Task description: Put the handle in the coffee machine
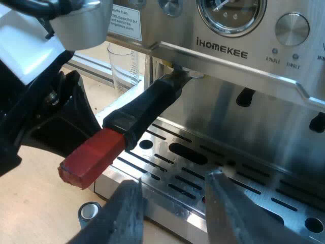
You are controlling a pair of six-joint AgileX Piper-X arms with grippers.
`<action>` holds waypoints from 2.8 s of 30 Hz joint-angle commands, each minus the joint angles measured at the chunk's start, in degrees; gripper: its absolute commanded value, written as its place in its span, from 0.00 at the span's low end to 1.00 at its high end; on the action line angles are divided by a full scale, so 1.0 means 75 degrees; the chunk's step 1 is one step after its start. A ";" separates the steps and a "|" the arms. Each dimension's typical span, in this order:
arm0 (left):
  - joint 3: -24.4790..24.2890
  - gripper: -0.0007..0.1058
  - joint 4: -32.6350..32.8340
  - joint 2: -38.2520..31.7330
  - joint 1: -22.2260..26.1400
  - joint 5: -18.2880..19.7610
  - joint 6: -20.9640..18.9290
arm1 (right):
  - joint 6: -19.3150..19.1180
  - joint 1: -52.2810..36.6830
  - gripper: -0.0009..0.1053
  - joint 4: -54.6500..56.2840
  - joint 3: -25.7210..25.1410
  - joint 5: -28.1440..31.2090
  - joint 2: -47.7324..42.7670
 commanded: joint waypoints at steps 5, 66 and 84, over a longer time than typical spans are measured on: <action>-0.0243 0.01 -0.1463 -0.0084 -0.0396 0.2467 -0.0018 | -0.0021 -0.0002 0.32 -0.0027 -0.0052 0.0057 -0.0066; -0.0243 0.34 0.3739 -0.3877 0.3377 0.0410 0.1745 | 0.0995 -0.0002 0.68 0.0821 -0.0036 -0.1178 -0.0066; -0.0243 0.62 0.3708 -0.3877 0.3377 0.1677 0.1609 | 0.1420 -0.0050 0.68 0.1337 -0.0171 -0.1281 -0.0052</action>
